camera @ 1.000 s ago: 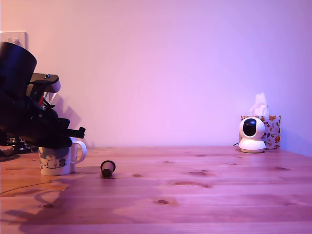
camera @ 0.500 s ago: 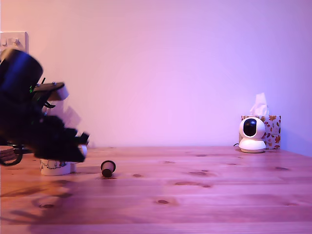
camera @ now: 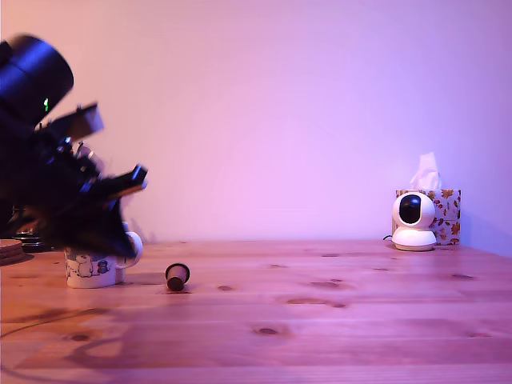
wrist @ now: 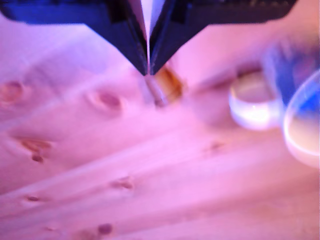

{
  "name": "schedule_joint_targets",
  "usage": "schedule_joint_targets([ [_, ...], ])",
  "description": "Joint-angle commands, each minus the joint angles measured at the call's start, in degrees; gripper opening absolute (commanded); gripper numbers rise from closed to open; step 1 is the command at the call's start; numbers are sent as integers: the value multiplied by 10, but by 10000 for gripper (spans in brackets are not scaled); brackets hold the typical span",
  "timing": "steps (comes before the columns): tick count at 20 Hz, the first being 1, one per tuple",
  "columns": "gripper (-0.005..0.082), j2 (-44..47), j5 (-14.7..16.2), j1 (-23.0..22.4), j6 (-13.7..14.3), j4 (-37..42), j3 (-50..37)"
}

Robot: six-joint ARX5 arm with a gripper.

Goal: Pick up the coffee capsules on the table and drop them inside the coffee cup

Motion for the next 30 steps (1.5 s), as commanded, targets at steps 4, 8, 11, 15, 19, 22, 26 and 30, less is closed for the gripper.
schedule_joint_targets([
  [4, 90, -7, 14, -5, -42, -183, 113],
  [8, 566, -6, 7, -8, -41, -266, 177],
  [11, 612, -5, 8, -8, -53, -285, 188],
  [15, 612, -2, 9, -13, -86, -306, 188],
  [19, 611, 7, 8, -14, -102, -307, 189],
  [22, 606, 35, 5, -14, -115, -308, 199],
  [26, 606, 95, 2, -20, -115, -328, 251],
  [30, 606, 144, -17, -30, -115, -359, 320],
])
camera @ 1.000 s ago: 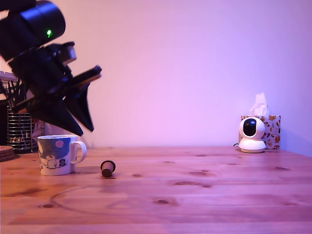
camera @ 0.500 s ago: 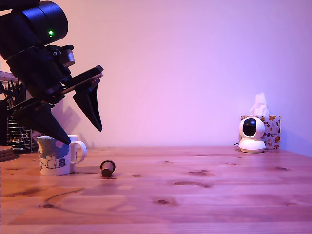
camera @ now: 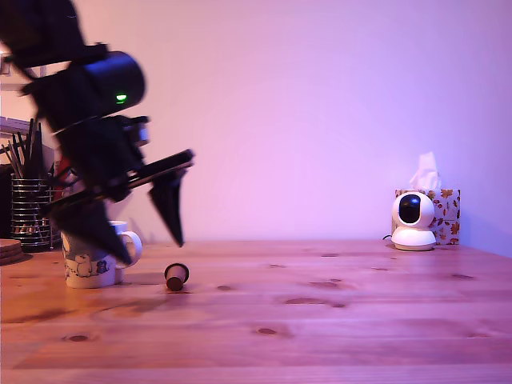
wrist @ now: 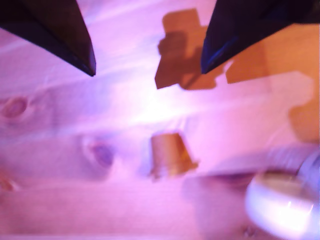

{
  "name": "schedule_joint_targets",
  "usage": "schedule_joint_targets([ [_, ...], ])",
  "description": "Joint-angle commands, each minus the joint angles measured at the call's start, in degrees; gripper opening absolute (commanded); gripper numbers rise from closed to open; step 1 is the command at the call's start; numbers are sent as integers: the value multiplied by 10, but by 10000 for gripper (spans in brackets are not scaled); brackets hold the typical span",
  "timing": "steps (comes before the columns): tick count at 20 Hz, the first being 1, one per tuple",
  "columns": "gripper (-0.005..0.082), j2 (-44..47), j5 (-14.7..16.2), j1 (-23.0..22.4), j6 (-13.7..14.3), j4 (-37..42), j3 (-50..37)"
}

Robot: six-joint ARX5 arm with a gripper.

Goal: Pick up the coffee capsules on the table and drop them inside the coffee cup

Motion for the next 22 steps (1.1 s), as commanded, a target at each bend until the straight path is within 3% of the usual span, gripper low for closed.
schedule_joint_targets([
  [1, 606, 28, -9, -3, -2, -15, 34],
  [10, 605, 112, -47, -3, 2, -76, 122],
  [22, 605, 182, -56, -2, 2, -104, 196],
])
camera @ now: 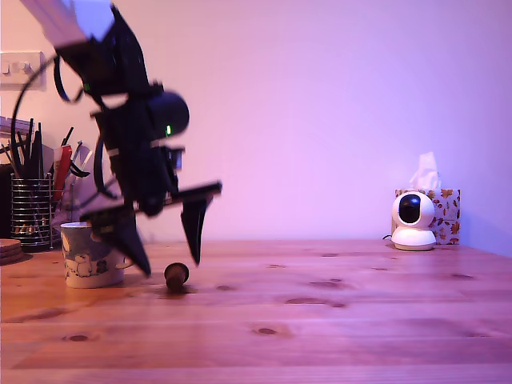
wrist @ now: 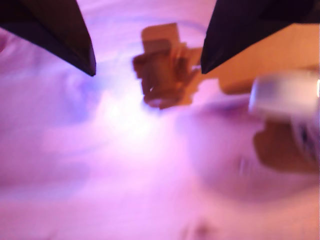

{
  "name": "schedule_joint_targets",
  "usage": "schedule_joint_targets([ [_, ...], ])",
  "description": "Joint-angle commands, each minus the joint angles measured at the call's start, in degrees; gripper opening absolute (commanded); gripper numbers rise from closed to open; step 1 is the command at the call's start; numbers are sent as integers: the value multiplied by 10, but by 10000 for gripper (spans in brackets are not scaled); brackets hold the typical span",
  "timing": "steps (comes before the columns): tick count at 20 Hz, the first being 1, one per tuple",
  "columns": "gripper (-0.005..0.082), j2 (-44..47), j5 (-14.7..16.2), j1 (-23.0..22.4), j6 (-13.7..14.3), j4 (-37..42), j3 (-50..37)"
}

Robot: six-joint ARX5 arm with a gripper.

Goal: Pick up the coffee capsules on the table and drop them inside the coffee cup

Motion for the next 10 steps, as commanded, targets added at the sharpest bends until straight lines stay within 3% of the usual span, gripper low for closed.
schedule_joint_targets([
  [1, 605, 9, -2, 0, 1, 9, 4],
  [10, 604, 14, -6, -1, -3, 24, 4],
])
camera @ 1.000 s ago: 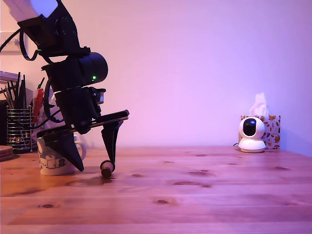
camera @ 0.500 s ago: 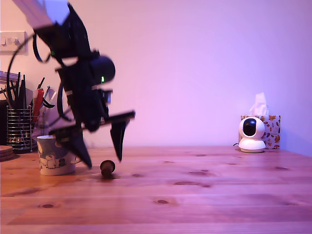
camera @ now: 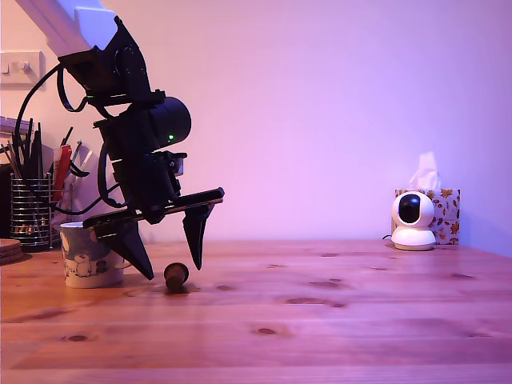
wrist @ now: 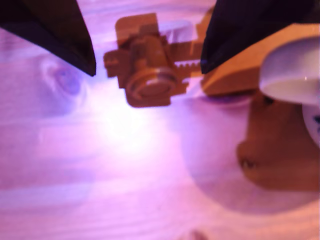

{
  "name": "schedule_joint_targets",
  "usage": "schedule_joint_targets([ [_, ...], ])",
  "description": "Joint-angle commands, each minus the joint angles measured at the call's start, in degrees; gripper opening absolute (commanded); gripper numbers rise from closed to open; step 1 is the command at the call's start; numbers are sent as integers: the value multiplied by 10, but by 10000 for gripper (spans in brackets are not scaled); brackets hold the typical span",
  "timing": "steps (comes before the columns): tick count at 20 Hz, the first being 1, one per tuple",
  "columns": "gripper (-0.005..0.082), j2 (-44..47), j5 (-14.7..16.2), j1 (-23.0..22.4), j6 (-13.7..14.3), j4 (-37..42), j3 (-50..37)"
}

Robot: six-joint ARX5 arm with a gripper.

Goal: Pick up the coffee capsules on the table and drop them inside the coffee cup

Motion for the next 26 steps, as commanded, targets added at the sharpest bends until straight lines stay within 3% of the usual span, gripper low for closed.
schedule_joint_targets([
  [1, 604, 15, -1, -1, -3, 2, 3],
  [10, 595, 26, 0, -2, -2, -9, 3],
  [15, 522, 33, 0, -3, 2, -5, 3],
  [22, 304, 33, 0, -3, 2, -2, 4],
  [26, 257, 33, 0, -3, 13, -2, 4],
])
